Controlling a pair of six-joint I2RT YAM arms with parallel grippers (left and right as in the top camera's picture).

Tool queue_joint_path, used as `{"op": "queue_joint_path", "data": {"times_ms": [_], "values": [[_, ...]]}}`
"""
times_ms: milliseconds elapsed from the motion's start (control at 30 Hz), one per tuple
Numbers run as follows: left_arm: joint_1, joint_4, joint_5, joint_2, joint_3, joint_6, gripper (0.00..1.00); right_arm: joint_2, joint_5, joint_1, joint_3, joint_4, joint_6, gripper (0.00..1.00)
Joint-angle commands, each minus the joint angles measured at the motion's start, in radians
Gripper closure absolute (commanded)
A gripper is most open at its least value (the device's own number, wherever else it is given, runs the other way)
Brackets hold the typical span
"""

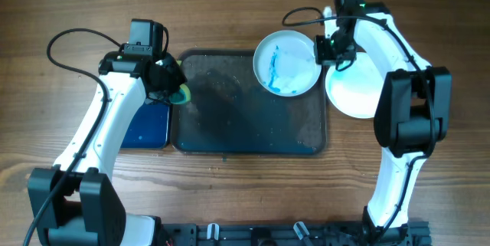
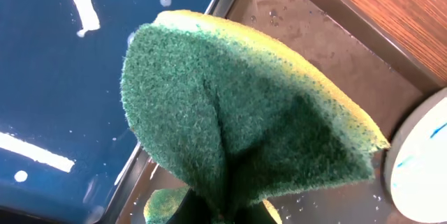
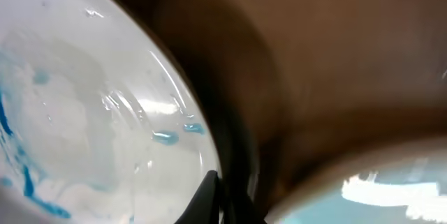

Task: Clean dirty plates on tray and stack at the side
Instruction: 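Grasp the upper plate rim with the right gripper and drag it to tray center, then scrub the third plate with the sponge in the left gripper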

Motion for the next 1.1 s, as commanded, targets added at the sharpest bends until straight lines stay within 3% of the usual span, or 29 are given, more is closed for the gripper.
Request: {"op": "queue_joint_path", "data": {"times_ms": [0,233,400,500,633,833,967,1067], "values": [[0.001,-0.003,0.042,0.006,-0.007,-0.013,0.96,-0.043,-0.005,0.111,-0.008,-0.077,0.235,0.96],[-0.014,-0.007,0.041,0.006,-0.007,0.012,0.96,-0.043,-0.002,0.321,-0.019,-0.129,0.328,0.96],[-0.022,-0.010,0.042,0.006,-0.007,0.039,0.96,-0.043,-0.048,0.391,-0.019,-0.105,0.203,0.96],[-0.031,-0.008,0.042,0.006,-0.007,0.040,0.96,-0.043,-0.091,0.378,-0.019,-0.106,0.175,0.85],[-0.034,-0.009,0.057,0.006,-0.007,0.046,0.96,-0.043,-0.163,0.359,-0.022,-0.137,0.338,0.80],[-0.035,-0.011,0.064,0.006,-0.007,0.066,0.96,-0.043,-0.162,0.393,-0.106,-0.038,0.436,0.79],[-0.042,-0.021,0.064,0.006,-0.007,0.077,0.96,-0.043,-0.163,0.393,-0.204,0.059,0.469,0.80],[-0.044,-0.021,0.064,0.006,-0.007,0.093,0.96,-0.043,-0.177,0.396,-0.266,0.140,0.485,0.95]]}}
